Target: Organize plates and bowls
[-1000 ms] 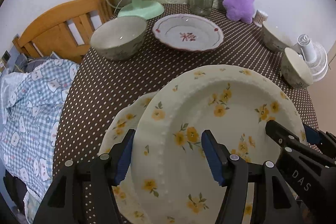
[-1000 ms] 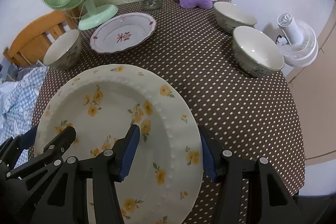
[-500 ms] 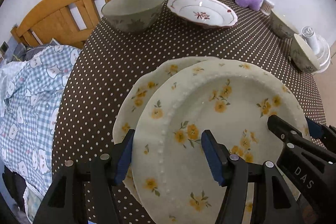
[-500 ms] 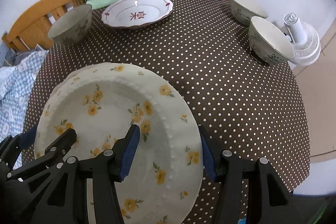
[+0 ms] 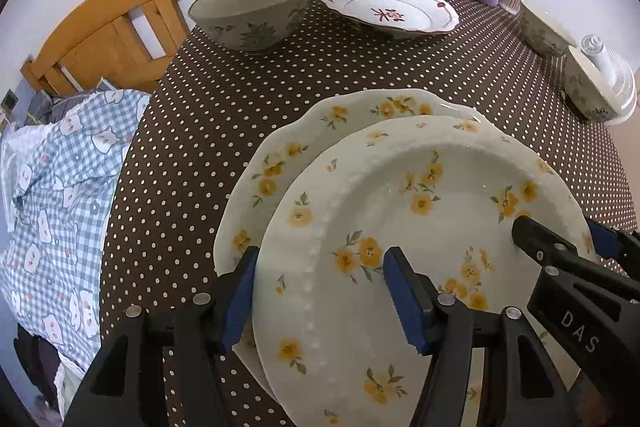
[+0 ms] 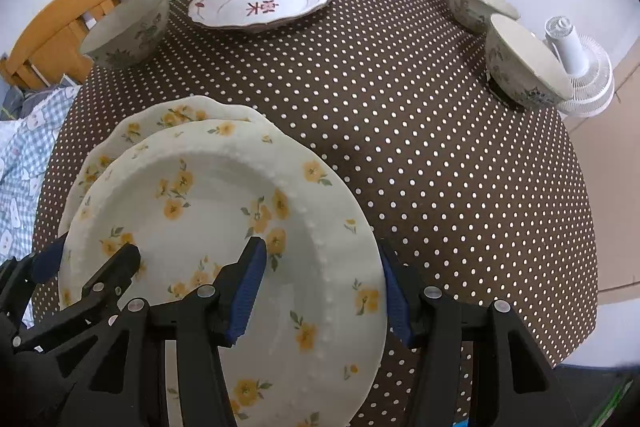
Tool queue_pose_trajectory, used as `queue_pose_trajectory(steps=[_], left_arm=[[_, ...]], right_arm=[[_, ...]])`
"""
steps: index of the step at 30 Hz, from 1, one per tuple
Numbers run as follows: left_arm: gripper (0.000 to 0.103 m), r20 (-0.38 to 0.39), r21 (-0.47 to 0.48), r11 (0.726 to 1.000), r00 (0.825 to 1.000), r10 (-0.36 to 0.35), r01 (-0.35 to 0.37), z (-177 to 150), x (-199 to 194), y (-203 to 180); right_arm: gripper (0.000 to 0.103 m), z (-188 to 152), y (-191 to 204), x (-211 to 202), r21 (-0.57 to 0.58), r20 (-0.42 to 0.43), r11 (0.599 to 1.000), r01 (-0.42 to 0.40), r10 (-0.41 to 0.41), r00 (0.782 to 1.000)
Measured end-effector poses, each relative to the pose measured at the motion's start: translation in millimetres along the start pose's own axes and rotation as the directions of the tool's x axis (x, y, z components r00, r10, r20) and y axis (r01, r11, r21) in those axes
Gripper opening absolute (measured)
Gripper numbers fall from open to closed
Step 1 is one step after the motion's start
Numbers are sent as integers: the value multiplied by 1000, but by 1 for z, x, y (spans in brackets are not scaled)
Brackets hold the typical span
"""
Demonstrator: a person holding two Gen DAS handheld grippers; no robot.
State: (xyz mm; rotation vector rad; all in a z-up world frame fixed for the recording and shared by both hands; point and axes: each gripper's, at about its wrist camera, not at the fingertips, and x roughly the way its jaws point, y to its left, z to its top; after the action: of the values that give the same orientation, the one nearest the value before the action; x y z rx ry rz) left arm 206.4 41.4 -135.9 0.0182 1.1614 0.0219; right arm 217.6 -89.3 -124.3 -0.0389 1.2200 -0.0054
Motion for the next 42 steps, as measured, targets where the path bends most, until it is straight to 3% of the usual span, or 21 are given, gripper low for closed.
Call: queue_pose_trajectory(steps=[10,19,21,24,42], left_arm=[[65,-9,-18,999,999,32,-32,3,2,-2],[70,-3,16,997,997,80,-80,-1,-7,-8],[71,7,18,997,997,76,-76,-3,-12,-8],[73,12,18,998,998,61,-61,-4,-17,-9],[79,16,20,1000,1000,-2,2,-4,-20,4]], right_arm=[[59,2,-3,1,7,-16,999,-40,40,999],[55,-11,-17,-28,26,15,999,-37,37,999],[38,-14,-19,-34,20,21,999,-34,34,999],[32,-18,-17,-31,7,-2,999,-43,43,999],[32,-3,14,-14,-11,11,1000,-13,13,1000]])
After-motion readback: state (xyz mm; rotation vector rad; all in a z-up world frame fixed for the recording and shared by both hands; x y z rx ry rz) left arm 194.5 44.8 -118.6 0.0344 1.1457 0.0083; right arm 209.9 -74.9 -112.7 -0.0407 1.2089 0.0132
